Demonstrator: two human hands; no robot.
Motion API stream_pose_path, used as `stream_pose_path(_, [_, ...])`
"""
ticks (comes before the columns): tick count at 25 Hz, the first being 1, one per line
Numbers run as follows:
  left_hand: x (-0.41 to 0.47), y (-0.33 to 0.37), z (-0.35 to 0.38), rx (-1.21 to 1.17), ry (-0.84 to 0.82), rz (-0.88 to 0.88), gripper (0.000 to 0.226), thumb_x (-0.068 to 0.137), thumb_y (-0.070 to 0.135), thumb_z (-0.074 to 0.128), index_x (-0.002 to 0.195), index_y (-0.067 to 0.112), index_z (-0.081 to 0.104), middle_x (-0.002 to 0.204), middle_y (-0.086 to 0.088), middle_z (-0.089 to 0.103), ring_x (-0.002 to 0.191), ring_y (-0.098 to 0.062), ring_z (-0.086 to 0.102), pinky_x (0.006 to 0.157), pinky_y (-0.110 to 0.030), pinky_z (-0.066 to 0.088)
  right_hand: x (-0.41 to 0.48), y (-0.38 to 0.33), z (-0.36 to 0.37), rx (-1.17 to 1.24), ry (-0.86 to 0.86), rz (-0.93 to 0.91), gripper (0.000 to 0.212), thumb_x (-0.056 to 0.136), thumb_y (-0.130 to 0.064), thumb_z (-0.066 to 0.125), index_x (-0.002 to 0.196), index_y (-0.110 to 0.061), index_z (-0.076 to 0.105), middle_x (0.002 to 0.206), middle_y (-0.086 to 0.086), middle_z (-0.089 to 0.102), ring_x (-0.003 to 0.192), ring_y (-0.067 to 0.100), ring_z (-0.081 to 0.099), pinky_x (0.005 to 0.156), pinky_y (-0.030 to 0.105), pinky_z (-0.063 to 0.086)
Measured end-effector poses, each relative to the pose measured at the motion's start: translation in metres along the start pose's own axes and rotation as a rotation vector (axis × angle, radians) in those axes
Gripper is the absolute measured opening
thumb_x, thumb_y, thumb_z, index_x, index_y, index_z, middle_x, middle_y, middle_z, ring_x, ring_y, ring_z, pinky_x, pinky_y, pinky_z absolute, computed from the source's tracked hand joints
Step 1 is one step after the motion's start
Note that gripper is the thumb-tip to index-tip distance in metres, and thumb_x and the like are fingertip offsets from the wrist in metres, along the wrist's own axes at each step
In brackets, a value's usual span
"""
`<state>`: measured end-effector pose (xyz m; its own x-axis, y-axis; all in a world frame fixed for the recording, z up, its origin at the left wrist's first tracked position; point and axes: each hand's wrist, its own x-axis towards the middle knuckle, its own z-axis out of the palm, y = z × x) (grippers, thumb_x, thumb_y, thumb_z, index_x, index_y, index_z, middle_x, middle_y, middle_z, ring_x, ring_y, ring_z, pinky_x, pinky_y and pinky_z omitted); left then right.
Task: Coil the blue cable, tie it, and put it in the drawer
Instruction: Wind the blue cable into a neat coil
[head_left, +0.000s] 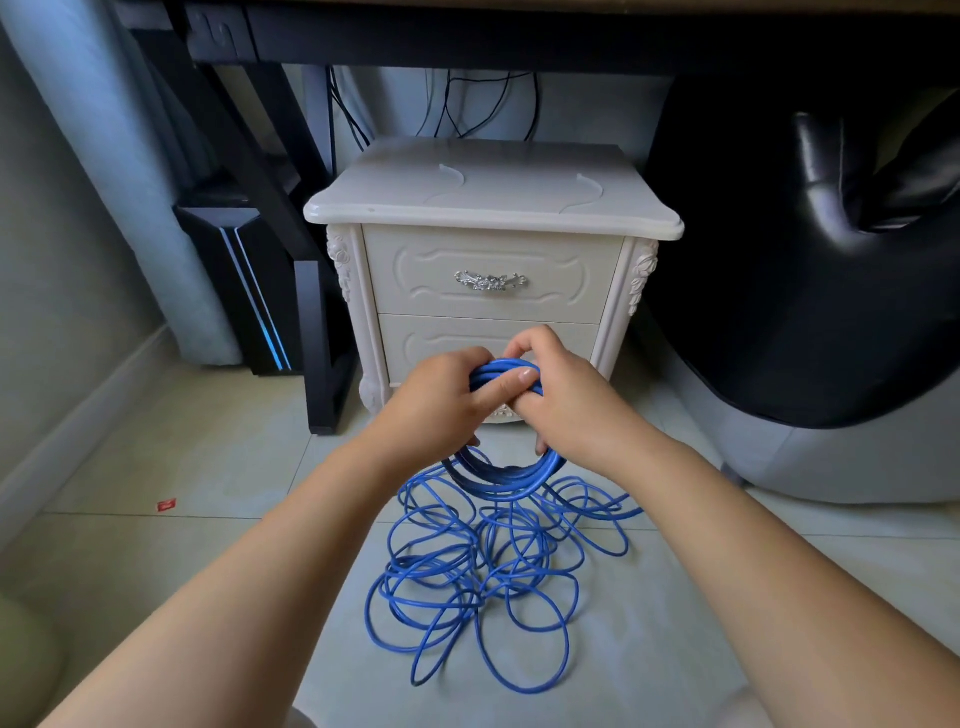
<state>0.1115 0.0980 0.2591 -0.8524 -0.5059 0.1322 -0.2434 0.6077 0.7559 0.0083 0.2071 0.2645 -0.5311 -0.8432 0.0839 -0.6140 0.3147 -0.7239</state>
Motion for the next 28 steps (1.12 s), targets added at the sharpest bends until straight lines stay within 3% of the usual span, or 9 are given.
stream_pose_path(3, [0.001,0.004,-0.001,-0.043,0.092,0.043,0.034,0.096,0.038,0.056,0.07,0.018,0.05,0.051,0.0,0.044,0.04,-0.009,0.05,0.039,-0.012,0.034,0.001,-0.001,0.0,0.194,0.069,0.036,0.025,0.089,-0.022,0.065,0.106,-0.021,0.047,0.071,-0.005,0.058,0.04,0.01,0.054,0.046,0.02,0.047])
stream_pose_path(5, [0.005,0.002,0.0,-0.139,0.206,0.018,0.037,0.096,0.041,0.055,0.067,0.019,0.048,0.048,0.001,0.042,0.036,-0.01,0.045,0.043,-0.021,0.037,0.001,0.004,-0.003,0.453,0.042,0.1,0.022,0.088,-0.017,0.07,0.103,-0.014,0.055,0.06,-0.004,0.056,0.046,0.012,0.056,0.06,0.031,0.057])
stream_pose_path(8, [0.009,-0.003,0.002,-0.491,0.355,-0.115,0.04,0.097,0.045,0.052,0.068,0.018,0.048,0.049,0.002,0.037,0.037,-0.014,0.039,0.049,-0.029,0.037,-0.002,0.009,0.001,0.798,-0.057,0.192,0.007,0.091,-0.01,0.065,0.088,-0.01,0.059,0.062,0.002,0.063,0.065,0.02,0.064,0.075,0.039,0.056])
stream_pose_path(12, [0.007,0.004,0.014,-0.753,0.486,-0.243,0.045,0.099,0.047,0.049,0.066,0.017,0.042,0.044,0.01,0.032,0.039,-0.01,0.033,0.049,-0.028,0.034,-0.007,0.003,0.026,0.986,0.005,0.262,0.021,0.092,-0.014,0.063,0.072,-0.015,0.057,0.065,0.002,0.065,0.074,0.027,0.061,0.079,0.043,0.049])
stream_pose_path(15, [0.003,0.005,0.021,-0.771,0.44,-0.288,0.044,0.099,0.049,0.047,0.072,0.014,0.046,0.043,0.01,0.04,0.041,-0.01,0.042,0.057,-0.03,0.039,-0.003,0.001,0.028,0.844,0.201,0.303,0.021,0.095,-0.026,0.06,0.076,-0.018,0.056,0.049,-0.004,0.056,0.076,0.032,0.07,0.081,0.048,0.053])
stream_pose_path(18, [-0.004,0.005,0.019,-0.722,0.293,-0.288,0.045,0.099,0.05,0.045,0.076,0.013,0.056,0.05,0.005,0.055,0.055,-0.015,0.056,0.064,-0.033,0.043,-0.001,0.007,0.019,0.626,0.31,0.309,0.022,0.098,-0.029,0.052,0.078,-0.02,0.053,0.039,-0.006,0.047,0.058,0.016,0.07,0.07,0.045,0.051])
stream_pose_path(23, [-0.007,0.003,0.001,-0.655,0.093,-0.182,0.027,0.099,0.041,0.048,0.104,0.017,0.061,0.079,-0.003,0.063,0.061,-0.015,0.065,0.069,-0.035,0.052,0.0,0.009,0.004,0.363,0.217,0.271,0.02,0.097,-0.027,0.049,0.077,-0.024,0.051,0.036,-0.003,0.05,0.054,0.017,0.066,0.068,0.042,0.048])
stream_pose_path(26, [-0.007,0.002,-0.009,-0.542,-0.048,-0.109,0.018,0.094,0.021,0.063,0.112,0.019,0.061,0.091,-0.001,0.066,0.069,-0.013,0.064,0.059,-0.013,0.048,0.001,0.01,-0.006,0.145,0.08,0.191,0.011,0.095,-0.023,0.051,0.084,-0.024,0.055,0.044,-0.003,0.055,0.047,0.011,0.064,0.06,0.034,0.048])
stream_pose_path(28, [-0.007,-0.001,-0.009,-0.251,-0.101,-0.052,0.033,0.087,0.01,0.068,0.116,0.022,0.06,0.093,0.003,0.068,0.071,-0.01,0.061,0.06,-0.009,0.044,0.0,0.007,-0.009,-0.046,-0.014,0.132,0.01,0.092,-0.021,0.052,0.082,-0.021,0.054,0.061,-0.003,0.057,0.05,0.013,0.064,0.053,0.025,0.044])
